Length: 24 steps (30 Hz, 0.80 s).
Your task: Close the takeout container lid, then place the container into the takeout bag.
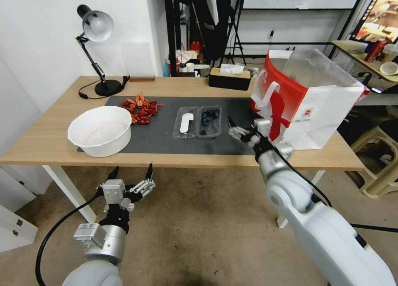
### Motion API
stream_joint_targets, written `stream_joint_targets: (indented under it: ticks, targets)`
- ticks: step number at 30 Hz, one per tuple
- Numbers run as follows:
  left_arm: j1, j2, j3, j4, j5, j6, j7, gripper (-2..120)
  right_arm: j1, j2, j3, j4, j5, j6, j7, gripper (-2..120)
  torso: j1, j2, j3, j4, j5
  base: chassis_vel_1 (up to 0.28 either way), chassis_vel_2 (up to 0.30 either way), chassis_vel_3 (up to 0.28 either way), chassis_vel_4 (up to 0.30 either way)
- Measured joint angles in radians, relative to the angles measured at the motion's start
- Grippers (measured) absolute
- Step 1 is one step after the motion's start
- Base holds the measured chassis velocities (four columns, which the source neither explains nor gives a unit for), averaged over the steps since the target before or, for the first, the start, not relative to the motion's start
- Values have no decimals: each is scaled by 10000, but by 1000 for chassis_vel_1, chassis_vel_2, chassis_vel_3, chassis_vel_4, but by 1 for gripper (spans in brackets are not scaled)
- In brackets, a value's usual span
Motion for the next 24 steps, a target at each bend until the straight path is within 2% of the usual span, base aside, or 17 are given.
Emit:
stream_joint_targets:
  ticks: [5,7,8,9,12,18,24]
  targets:
    - [-20,12,77,32,-7,-10,12,100,-1673,50,894,871,-287,604,-424,100,1,0,0,4,-1,0,0,0,0]
    - [-51,11,116,75,-7,-36,17,100,-3032,237,1492,1320,-677,1190,-705,100,-1,0,-1,2,0,0,0,0,0]
    - [-51,11,116,75,-7,-36,17,100,-3032,237,1492,1320,-677,1190,-705,100,-1,0,-1,2,0,0,0,0,0]
    - [-98,11,144,122,-17,-41,18,100,-3924,460,2033,1556,-1082,1656,-985,100,0,0,0,2,0,0,0,0,0]
    - [-159,12,210,203,-27,-42,30,100,-5108,799,2603,1854,-1574,2190,-1163,100,0,1,-1,0,-2,0,0,0,0]
    - [-191,34,300,260,-45,-42,39,100,-6291,1134,3003,1987,-2262,2869,-1331,100,2,1,-1,3,-1,0,0,0,0]
    - [-198,28,343,290,-46,-41,39,100,-6880,1333,3117,1987,-2504,3135,-1468,100,2,0,0,3,-1,0,0,0,0]
